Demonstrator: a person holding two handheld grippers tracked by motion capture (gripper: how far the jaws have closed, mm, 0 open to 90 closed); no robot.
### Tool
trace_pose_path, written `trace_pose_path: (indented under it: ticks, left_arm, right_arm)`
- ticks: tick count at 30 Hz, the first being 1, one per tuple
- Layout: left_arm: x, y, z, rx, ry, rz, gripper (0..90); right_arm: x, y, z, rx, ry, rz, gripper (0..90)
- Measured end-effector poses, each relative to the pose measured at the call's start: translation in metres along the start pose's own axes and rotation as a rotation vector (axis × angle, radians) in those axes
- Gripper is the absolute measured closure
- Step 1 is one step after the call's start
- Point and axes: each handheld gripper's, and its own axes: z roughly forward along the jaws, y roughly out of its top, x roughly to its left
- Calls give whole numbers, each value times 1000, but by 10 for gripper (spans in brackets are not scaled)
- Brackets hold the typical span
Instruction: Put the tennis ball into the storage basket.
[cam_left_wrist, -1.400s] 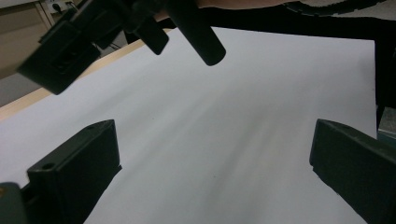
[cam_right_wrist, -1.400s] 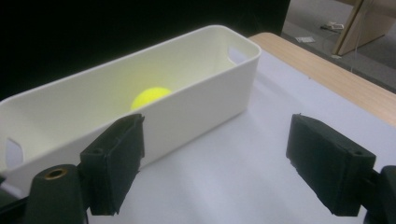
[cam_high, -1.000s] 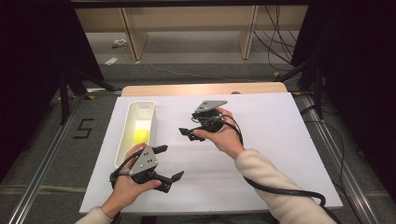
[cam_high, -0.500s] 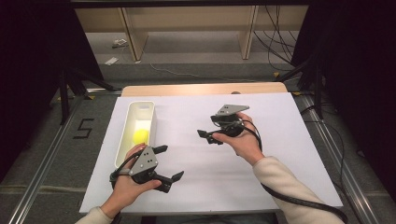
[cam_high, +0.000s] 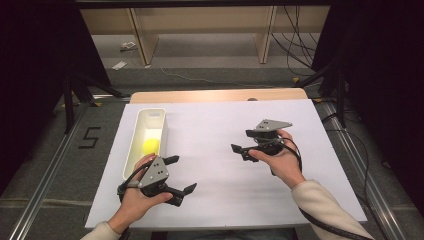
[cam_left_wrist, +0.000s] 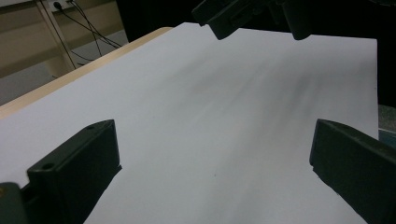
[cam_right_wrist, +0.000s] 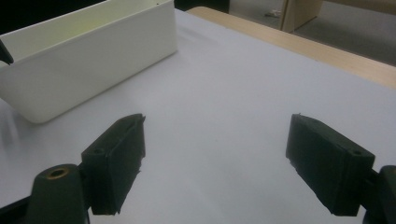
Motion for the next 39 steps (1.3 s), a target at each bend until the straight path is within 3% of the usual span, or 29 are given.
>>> trace_pose_path:
  ticks: [12, 23, 29, 39]
  left_arm:
    - [0, 0, 0, 5, 4, 1, 10]
    - [0, -1, 0, 3, 6, -4, 10]
    - [-1, -1, 0, 6, 0, -3, 10]
    - [0, -1, 1, 6, -1, -5, 10]
  right_arm:
    - [-12, -33, -34, 6, -47, 49, 205]
    - [-16, -57, -54, 1, -75, 67, 207]
    - [-15, -67, -59, 2, -71, 85, 205]
    - [-11, -66, -55, -3, -54, 92, 205]
